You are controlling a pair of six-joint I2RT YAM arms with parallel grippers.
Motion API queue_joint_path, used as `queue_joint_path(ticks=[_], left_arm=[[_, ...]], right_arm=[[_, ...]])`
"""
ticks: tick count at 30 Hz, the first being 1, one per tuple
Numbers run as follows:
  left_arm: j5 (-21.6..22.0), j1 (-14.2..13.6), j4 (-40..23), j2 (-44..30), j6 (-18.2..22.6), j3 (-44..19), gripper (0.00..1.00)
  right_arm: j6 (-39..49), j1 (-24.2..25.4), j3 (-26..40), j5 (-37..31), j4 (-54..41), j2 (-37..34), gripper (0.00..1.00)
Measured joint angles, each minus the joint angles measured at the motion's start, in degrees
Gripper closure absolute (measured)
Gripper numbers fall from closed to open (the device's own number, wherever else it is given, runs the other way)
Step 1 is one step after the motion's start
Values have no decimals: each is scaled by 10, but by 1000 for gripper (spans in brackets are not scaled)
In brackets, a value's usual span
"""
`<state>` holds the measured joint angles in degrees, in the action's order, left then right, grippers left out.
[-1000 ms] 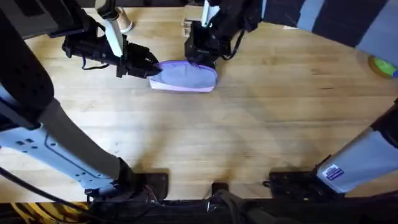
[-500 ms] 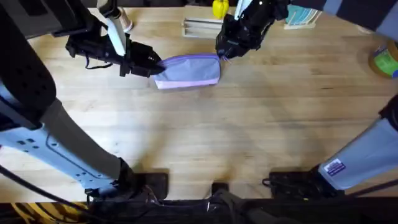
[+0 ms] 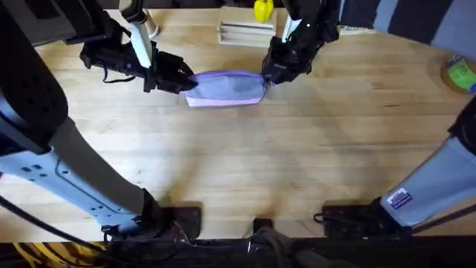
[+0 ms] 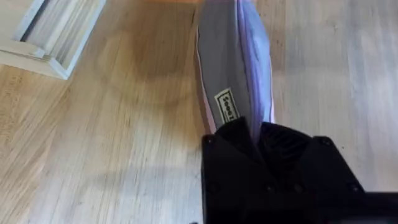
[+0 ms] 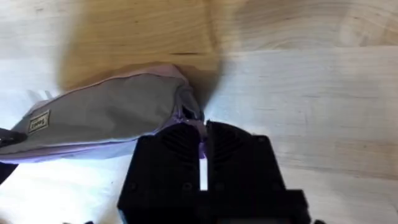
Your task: Unzip the bag, pick up the pens from the table one at a time and place them inside, then zip the bag closed.
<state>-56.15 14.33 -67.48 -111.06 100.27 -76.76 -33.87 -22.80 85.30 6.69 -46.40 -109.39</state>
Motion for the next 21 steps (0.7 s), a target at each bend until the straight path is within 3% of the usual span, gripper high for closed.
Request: queue_joint_path(ticks=[2, 7, 12, 13, 21], left_arm=[[1, 0, 0, 0, 0, 0, 958], [25, 17, 0, 0, 0, 0, 958], [31, 28, 0, 0, 0, 0, 959], [33, 28, 0, 0, 0, 0, 959], [33, 28, 0, 0, 0, 0, 959]], right_arm=[[6, 0, 0, -4, -2, 1, 901], [19, 30, 0, -104, -36, 7, 691], [47, 43, 0, -176, -50, 67, 40], [59, 39, 0, -202, -68, 116, 6], [72, 39, 0, -233, -101, 211, 5]])
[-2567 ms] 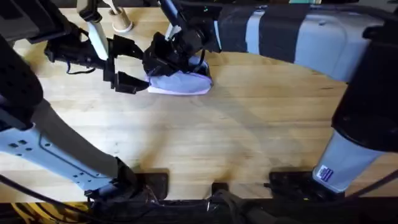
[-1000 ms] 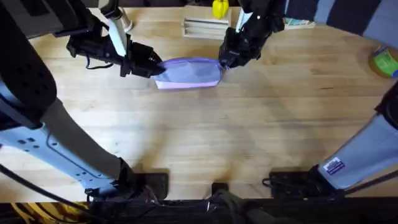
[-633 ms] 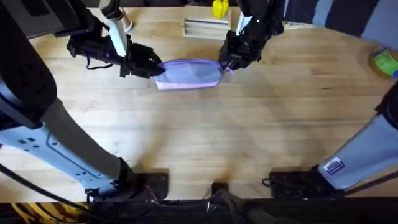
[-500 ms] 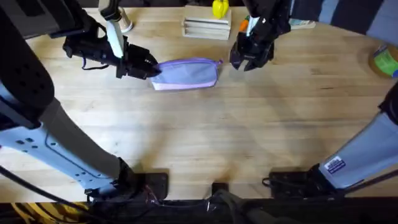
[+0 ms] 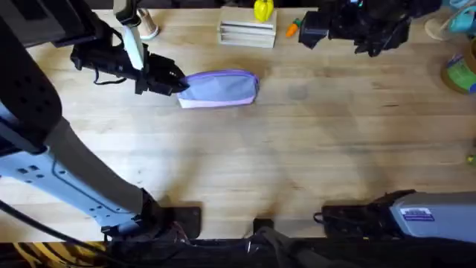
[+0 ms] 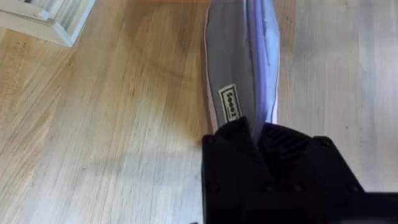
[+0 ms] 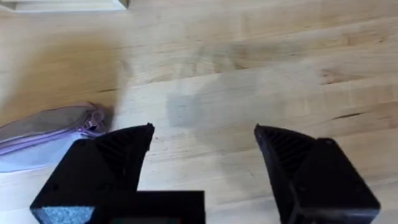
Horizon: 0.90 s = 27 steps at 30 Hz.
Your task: Unzip the bag, pick up the pens from the table one at a time and place them inside, then zip the bag closed.
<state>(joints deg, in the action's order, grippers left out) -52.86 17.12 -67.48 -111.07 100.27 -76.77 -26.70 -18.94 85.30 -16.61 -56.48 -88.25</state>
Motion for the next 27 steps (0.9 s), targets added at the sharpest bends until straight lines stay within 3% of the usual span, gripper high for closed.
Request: queue_joint_path(ticks=[1, 2, 7, 8, 17, 22, 27], left_arm=[[0, 0, 0, 0, 0, 0, 952], [0, 0, 1, 0, 2, 0, 879], [2, 1, 0, 0, 0, 0, 94], [3, 1, 0, 0, -2, 0, 35], [5, 2, 10, 0, -2, -1, 7], [13, 10, -22, 13, -2, -28, 6], [19, 30, -75, 78, -6, -78, 6]], right_arm=[[0, 0, 0, -1, -1, 9, 5], [2, 0, 0, -2, -2, 18, 5], [2, 0, 0, -5, -2, 38, 5], [2, 0, 0, -5, -2, 37, 5], [2, 0, 0, -5, -5, 36, 3], [20, 0, 0, -5, -14, 49, 3], [32, 0, 0, -5, -33, 81, 3]])
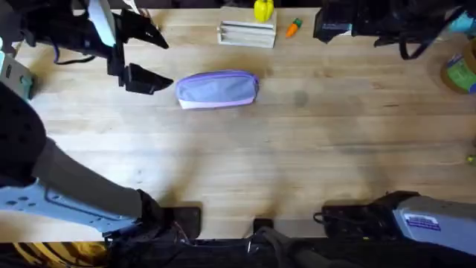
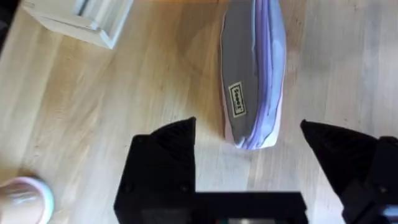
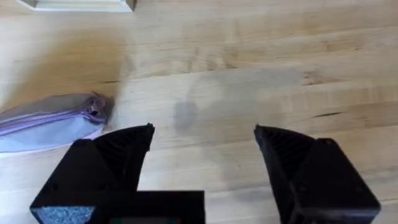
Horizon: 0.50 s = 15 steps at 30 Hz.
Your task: Unzip the bag, pick up the pens from the table one at a time and place them inside, then zip the bag closed.
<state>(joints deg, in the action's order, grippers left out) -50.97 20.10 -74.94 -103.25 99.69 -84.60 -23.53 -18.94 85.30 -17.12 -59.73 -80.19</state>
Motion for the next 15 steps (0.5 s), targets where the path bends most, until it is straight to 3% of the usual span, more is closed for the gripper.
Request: queue_joint_path(ticks=[3, 4, 10, 11, 15], left_arm=[[20, 2, -26, 45, -26, -21, 6], [45, -2, -42, 87, -72, -30, 6], [102, -6, -47, 185, -189, -31, 6], [137, -6, -43, 245, -263, -32, 6], [177, -6, -43, 312, -369, -33, 4]], right_arm=[[0, 0, 0, 0, -7, 17, 3], [0, 0, 0, 0, -15, 30, 3], [1, 0, 0, 0, -27, 59, 3], [1, 0, 0, 0, -27, 73, 3], [1, 0, 0, 0, -27, 81, 3]])
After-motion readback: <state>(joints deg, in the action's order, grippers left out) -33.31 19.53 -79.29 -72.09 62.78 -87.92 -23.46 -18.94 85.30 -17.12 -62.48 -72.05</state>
